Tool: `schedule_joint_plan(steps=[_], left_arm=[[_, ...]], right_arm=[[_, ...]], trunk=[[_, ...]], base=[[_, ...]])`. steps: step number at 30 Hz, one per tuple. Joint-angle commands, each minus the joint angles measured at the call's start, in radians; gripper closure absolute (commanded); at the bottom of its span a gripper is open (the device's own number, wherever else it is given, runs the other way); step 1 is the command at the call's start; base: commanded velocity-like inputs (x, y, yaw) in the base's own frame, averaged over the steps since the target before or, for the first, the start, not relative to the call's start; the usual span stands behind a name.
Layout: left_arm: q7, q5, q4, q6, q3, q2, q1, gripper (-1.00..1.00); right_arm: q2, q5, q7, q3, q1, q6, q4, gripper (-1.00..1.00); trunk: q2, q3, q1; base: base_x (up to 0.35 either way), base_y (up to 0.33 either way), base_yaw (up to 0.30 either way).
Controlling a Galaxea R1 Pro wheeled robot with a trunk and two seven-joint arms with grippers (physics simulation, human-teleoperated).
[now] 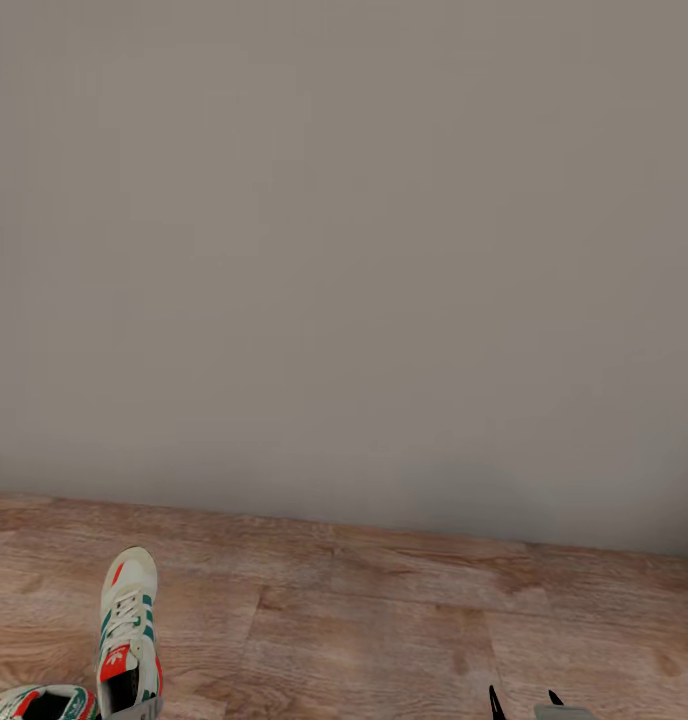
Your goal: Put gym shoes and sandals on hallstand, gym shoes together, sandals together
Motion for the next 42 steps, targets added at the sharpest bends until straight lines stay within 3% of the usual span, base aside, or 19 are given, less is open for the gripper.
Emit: schedule_joint_plan(steps=[1,42], left_arm=[[0.001,0.004,0.001,-0.003,-0.002,0.000,-0.001,1.00],[0.001,0.005,0.001,-0.003,-0.002,0.001,-0.001,1.00]], right_arm=[[0.000,0.003,0.000,-0.002,0.000,-0.003,0.000,-1.00],[0.000,0.003,0.000,-0.003,0.000,-0.002,0.000,-1.00]], trunk=[[0.000,0.000,0.000],[0.000,0.048,0.000]], base=[[0.000,0.000,0.208],[0.000,0.000,0.208]])
